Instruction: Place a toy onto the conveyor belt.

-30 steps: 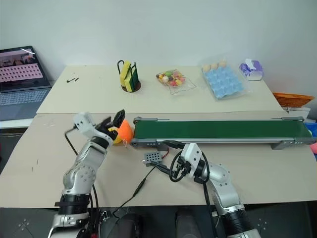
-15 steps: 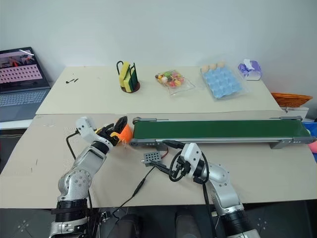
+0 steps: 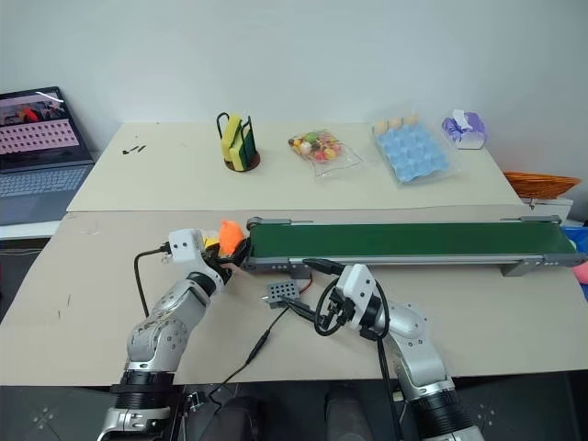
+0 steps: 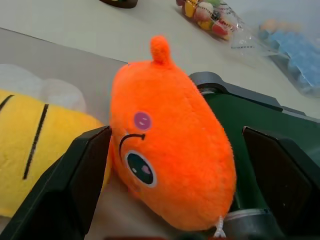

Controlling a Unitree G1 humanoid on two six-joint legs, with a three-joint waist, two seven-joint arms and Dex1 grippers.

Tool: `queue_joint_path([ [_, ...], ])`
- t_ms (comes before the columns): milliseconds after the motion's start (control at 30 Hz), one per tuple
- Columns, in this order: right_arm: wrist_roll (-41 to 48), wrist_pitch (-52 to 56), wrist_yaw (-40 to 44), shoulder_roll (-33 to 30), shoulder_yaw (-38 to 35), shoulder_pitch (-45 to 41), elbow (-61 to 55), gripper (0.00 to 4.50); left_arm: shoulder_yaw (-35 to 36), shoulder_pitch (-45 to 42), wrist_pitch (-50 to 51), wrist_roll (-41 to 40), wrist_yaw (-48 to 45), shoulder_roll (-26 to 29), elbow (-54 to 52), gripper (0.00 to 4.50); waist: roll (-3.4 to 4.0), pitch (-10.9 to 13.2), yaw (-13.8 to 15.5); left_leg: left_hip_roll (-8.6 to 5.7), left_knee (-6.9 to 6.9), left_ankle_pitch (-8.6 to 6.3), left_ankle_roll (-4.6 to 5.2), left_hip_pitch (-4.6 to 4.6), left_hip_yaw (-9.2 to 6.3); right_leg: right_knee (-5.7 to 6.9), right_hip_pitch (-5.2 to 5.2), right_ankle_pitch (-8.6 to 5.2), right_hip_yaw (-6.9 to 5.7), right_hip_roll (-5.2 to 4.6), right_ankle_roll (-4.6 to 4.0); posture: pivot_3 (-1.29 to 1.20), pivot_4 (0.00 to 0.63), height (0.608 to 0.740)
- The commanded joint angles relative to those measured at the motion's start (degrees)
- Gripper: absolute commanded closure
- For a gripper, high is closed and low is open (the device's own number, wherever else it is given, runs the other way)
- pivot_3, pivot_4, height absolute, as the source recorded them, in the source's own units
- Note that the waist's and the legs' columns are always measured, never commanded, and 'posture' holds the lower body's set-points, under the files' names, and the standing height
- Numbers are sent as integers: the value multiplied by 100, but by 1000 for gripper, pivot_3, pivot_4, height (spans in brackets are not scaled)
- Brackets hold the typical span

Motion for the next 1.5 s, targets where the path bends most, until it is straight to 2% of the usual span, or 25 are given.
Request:
queue_joint_path([
  [33,95,-19,-48,6,-107,-2,-229,0,131,-99,-50,94,-20,-29,-36,24,0,0,-1,0,0,0,0,0,0,0,0,0,0,0,0,0,150,740],
  [67,92,-26,-50,8,-107,-6,-223,0,143,-111,-45,93,-30,-42,-35,24,0,0,-1,0,0,0,0,0,0,0,0,0,0,0,0,0,150,740],
  [167,79,-42,-47,12,-99,-31,-191,0,180,-149,-83,124,-47,-76,-14,877,0,0,4,0,0,0,0,-1,0,0,0,0,0,-1,0,0,150,740],
  [333,73,-68,-32,18,-101,-69,-136,0,216,-185,-43,135,-145,-119,-29,2862,0,0,3,0,0,0,0,-2,0,-1,0,0,0,-1,0,0,150,740],
  [367,69,-75,-32,19,-101,-71,-131,0,212,-190,-21,145,-146,-123,-32,3115,0,0,-1,0,0,0,0,-1,0,-1,0,0,0,-1,0,0,150,740],
  [533,65,-82,-35,31,-101,-96,-104,0,226,-235,52,215,-93,-142,-7,3115,0,0,1,0,0,0,0,-1,0,-1,0,0,0,-1,0,0,150,740],
  [667,44,-88,-35,21,-99,-91,-88,0,161,-331,-492,725,82,-92,-132,3115,0,0,2,0,0,0,0,-1,0,-1,0,0,0,0,0,0,150,740],
  [767,32,-88,-29,11,-91,-76,-85,0,-305,-413,-1935,2416,562,359,-444,3115,-1,1,-3,0,0,0,0,-3,0,-3,-2,0,0,0,0,0,150,740],
  [967,23,-81,-32,17,-82,-85,-60,0,-1701,-593,-3967,5429,904,1599,-367,3115,2,-1,114,-2,-1,0,-1,-12,1,-10,-6,3,0,-4,-2,0,150,740],
  [1033,23,-81,-37,29,-83,-104,-48,0,-2081,-606,-4437,5953,804,1914,-82,3115,4,-3,150,-3,-1,0,-1,-12,2,-13,-5,2,0,-4,0,0,150,740],
  [1233,42,-86,-23,51,-94,-153,-12,0,-2528,-923,-5185,6322,305,2397,928,3115,5,-2,97,1,-1,0,0,-13,3,-4,-16,2,0,1,0,0,150,740],
  [1500,51,-91,-58,94,-107,-167,0,0,-2658,-1443,-5417,6124,-522,2433,1689,3115,5,-2,116,0,-1,-1,1,-17,3,-4,-16,1,0,-1,1,0,150,740],
])
